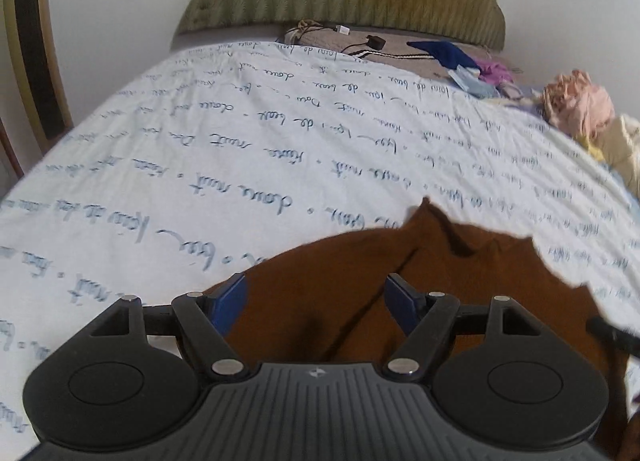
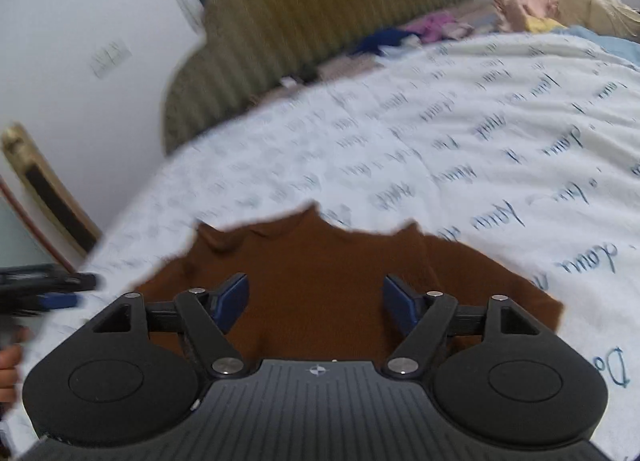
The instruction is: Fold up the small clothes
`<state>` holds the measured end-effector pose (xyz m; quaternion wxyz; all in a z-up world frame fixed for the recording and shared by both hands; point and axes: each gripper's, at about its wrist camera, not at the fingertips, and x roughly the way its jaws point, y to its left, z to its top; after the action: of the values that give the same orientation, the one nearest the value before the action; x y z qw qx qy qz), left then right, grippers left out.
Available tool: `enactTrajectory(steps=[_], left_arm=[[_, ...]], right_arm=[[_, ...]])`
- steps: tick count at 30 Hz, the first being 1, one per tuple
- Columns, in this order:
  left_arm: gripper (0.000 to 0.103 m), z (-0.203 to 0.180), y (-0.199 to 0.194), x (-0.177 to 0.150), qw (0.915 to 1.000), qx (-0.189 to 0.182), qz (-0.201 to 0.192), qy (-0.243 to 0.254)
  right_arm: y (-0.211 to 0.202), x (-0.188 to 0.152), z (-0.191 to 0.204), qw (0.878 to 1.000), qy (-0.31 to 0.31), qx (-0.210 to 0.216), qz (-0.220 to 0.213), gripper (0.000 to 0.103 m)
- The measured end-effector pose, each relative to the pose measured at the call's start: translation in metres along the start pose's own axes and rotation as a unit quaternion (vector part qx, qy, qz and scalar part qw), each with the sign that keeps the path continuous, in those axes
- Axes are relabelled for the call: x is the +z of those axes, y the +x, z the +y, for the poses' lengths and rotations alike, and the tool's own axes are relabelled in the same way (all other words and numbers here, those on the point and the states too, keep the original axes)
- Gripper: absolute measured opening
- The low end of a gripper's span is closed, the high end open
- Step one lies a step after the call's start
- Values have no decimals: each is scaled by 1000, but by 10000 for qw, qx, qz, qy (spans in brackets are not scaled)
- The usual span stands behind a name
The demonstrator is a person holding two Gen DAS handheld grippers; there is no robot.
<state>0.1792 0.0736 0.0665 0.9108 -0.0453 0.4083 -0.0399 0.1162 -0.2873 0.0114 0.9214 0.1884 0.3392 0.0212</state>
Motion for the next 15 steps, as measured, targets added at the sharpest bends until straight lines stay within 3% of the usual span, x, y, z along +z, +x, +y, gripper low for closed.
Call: enactTrajectory(steps=[1,3,7,11,15], left_arm=[[75,1,-5,-5,9999,16,-31,114],[75,4,-16,-16,9993,27,-105,361],[75,13,-38,-41,9963,-160,-215,817],[75,25,-55,-64,9914,-565,-194,1165],[75,34,-65,-87,9824,-997,-81,1574]], right_arm=[[1,-2,0,9997,-18,-254,-17,73],[-4,-6,9,9993,-239,-263,-116,74],[-15,-18,51,9952,-926,323,-61,77],[-10,-25,92,9836,-1340,1150,370,81],[1,-36,123,9766,-1591,1309,621,83]])
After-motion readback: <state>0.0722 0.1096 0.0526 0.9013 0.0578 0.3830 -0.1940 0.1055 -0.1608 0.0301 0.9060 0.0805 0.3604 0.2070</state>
